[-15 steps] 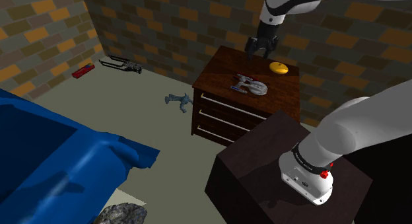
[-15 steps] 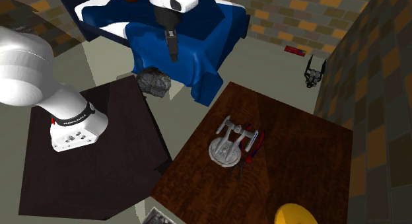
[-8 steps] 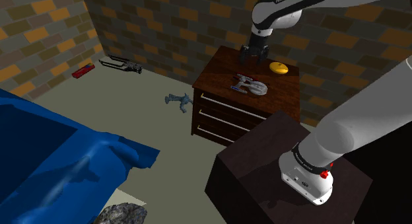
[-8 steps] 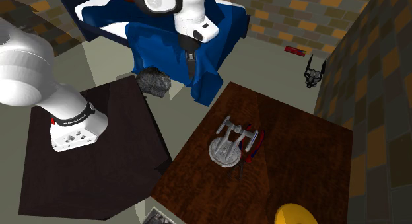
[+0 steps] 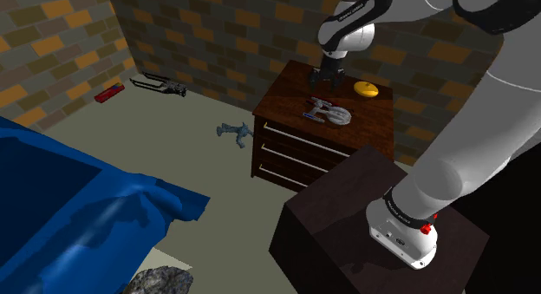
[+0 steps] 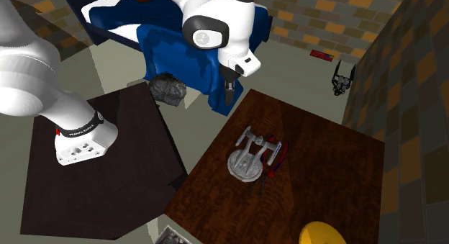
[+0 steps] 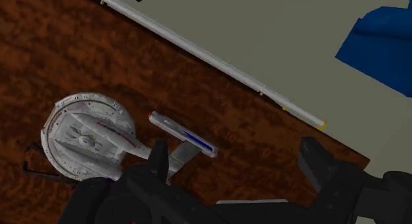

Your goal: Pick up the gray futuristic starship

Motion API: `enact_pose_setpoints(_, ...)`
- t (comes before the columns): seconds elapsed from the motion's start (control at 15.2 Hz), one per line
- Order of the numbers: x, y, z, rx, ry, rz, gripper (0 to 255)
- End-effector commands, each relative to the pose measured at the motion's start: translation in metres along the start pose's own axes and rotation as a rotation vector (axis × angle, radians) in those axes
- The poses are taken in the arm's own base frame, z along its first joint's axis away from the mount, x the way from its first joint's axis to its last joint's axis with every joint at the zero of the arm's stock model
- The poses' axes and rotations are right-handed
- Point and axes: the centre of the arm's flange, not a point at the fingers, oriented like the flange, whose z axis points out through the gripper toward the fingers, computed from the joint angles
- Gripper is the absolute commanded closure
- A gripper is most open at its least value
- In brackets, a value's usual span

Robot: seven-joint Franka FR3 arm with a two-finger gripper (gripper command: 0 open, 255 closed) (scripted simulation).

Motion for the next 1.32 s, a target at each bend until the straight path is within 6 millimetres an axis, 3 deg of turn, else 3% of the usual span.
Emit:
enact_pose_setpoints(0.0,0.017,0.011,0.019,0.001,0.0,0.034,0)
enact_pose_setpoints(0.99,0.14,0.087,0.156,0.015,-0.002,0.282,0)
enact_pose_setpoints(1.25,0.141,0.088,0.172,0.015,-0.002,0.284,0)
